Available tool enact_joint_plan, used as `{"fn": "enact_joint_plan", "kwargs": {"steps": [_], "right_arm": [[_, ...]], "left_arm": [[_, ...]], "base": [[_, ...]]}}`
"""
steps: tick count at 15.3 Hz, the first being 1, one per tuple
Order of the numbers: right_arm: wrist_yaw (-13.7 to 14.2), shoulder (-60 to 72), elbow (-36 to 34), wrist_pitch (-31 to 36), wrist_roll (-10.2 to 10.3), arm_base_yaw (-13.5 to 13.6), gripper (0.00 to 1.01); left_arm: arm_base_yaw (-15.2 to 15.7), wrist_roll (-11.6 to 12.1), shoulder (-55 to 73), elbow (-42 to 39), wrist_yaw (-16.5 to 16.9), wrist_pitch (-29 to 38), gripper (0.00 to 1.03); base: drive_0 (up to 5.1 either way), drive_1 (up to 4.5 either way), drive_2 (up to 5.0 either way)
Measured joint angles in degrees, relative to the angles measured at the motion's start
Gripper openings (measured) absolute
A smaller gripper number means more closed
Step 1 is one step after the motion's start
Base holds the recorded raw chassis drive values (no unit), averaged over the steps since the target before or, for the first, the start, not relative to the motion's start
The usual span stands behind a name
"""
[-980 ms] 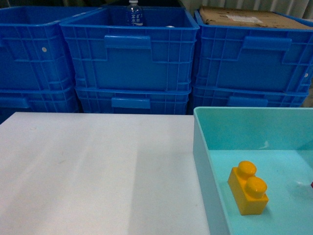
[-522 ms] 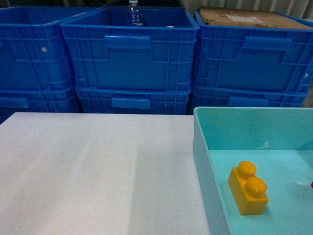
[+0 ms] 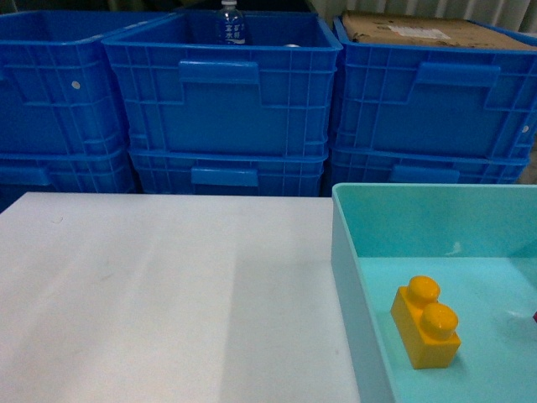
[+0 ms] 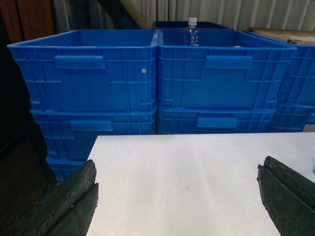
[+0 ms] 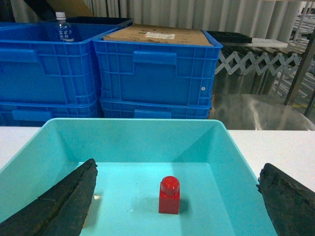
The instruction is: Pick red block from blue box to shelf
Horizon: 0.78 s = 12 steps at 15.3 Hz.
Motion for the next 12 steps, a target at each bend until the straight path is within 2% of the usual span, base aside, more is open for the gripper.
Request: {"fn": "enact_joint_plan", "kwargs": {"steps": [12], "right_arm": [[0.0,0.0,0.0,0.0,0.0,0.0,0.98]], "left_arm": [[0.0,0.0,0.0,0.0,0.0,0.0,0.98]], "base": [[0.0,0.0,0.0]]}}
